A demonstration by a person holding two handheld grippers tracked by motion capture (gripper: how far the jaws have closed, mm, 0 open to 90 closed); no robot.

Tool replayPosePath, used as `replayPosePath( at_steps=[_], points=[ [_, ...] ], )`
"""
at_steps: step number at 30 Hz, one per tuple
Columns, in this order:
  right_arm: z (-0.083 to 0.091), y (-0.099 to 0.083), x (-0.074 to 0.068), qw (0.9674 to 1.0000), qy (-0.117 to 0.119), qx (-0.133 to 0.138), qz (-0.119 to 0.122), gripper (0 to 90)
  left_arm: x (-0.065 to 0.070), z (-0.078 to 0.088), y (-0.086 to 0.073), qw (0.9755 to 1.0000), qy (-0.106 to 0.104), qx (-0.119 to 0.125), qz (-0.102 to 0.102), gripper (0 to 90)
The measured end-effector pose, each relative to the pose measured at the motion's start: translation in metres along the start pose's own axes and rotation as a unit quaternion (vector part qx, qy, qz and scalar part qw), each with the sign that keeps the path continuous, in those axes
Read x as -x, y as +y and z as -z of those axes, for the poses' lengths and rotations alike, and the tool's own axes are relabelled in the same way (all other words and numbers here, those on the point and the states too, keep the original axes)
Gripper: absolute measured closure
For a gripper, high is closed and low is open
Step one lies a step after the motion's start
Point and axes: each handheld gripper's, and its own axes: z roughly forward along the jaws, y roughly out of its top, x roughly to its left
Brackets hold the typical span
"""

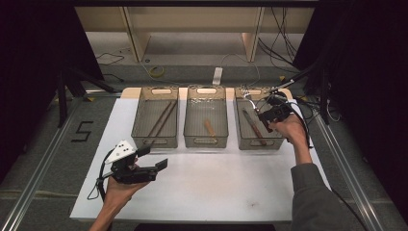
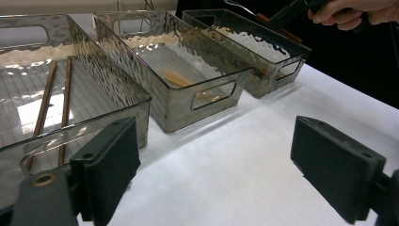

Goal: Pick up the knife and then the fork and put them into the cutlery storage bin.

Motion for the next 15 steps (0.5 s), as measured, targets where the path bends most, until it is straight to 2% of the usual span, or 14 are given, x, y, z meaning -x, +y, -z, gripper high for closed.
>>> replayPosePath(
  at_steps=[9,15],
  points=[
    [-0.014,-0.002,0.005,0.9996,-0.006,-0.025,-0.009,76.9,0.0,0.0,0.0,1.0,0.0,0.0,0.0,15.1],
    [-0.019,-0.005,0.005,0.9995,-0.005,-0.03,-0.011,76.9,0.0,0.0,0.0,1.0,0.0,0.0,-0.001,15.1]
  ],
)
